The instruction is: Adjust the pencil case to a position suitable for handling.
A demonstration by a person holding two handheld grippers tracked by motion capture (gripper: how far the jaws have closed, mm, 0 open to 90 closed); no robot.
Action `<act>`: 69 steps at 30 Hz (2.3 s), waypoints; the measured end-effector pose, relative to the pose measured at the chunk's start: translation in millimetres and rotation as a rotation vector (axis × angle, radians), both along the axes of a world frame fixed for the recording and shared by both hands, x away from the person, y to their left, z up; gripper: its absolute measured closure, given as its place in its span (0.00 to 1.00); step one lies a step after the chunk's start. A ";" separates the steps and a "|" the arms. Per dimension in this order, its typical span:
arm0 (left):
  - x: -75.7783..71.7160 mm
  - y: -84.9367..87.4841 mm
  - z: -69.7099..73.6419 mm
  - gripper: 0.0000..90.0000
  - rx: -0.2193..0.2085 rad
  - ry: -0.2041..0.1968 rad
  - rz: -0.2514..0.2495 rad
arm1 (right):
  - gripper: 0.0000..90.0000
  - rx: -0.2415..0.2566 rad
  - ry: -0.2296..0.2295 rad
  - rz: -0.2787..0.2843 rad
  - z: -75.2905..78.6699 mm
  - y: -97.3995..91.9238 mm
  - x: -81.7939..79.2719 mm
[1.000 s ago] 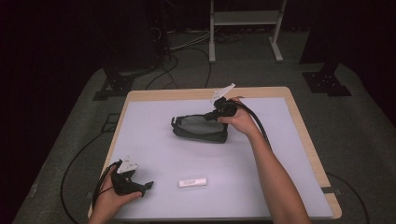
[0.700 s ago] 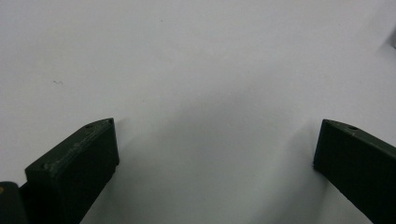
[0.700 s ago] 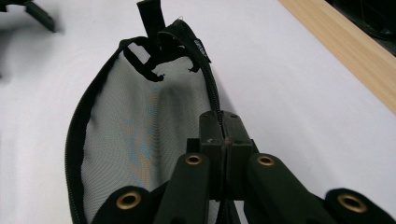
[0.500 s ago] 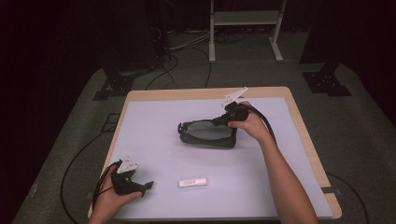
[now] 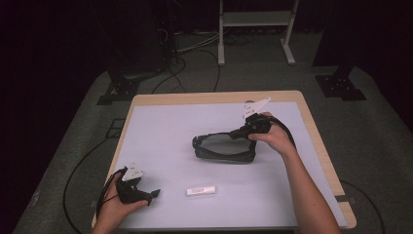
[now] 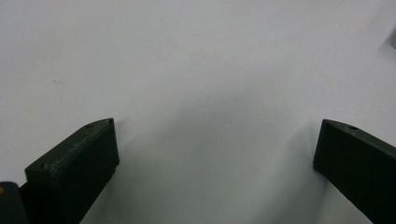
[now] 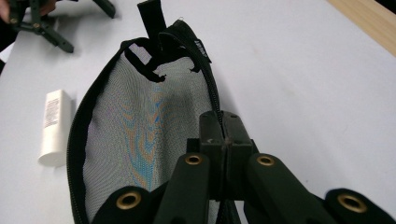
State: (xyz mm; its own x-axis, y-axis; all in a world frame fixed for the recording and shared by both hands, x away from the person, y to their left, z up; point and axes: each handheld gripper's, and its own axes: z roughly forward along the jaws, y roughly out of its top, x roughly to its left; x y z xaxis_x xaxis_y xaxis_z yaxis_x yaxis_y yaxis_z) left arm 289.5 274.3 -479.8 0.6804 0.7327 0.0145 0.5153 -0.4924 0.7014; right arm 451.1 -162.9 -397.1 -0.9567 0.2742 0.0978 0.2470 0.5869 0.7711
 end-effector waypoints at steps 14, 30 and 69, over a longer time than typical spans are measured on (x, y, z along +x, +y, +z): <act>-0.1 -0.1 0.0 0.00 0.000 0.000 0.000 | 0.98 -0.026 0.042 0.089 -5.0 4.9 -14.9; 0.0 0.0 0.0 0.00 0.000 0.000 0.000 | 0.98 -0.030 0.080 0.113 -14.7 12.6 -21.3; 0.0 0.0 0.0 0.00 0.001 -0.002 0.000 | 0.58 0.007 0.039 0.017 -11.4 5.8 -31.0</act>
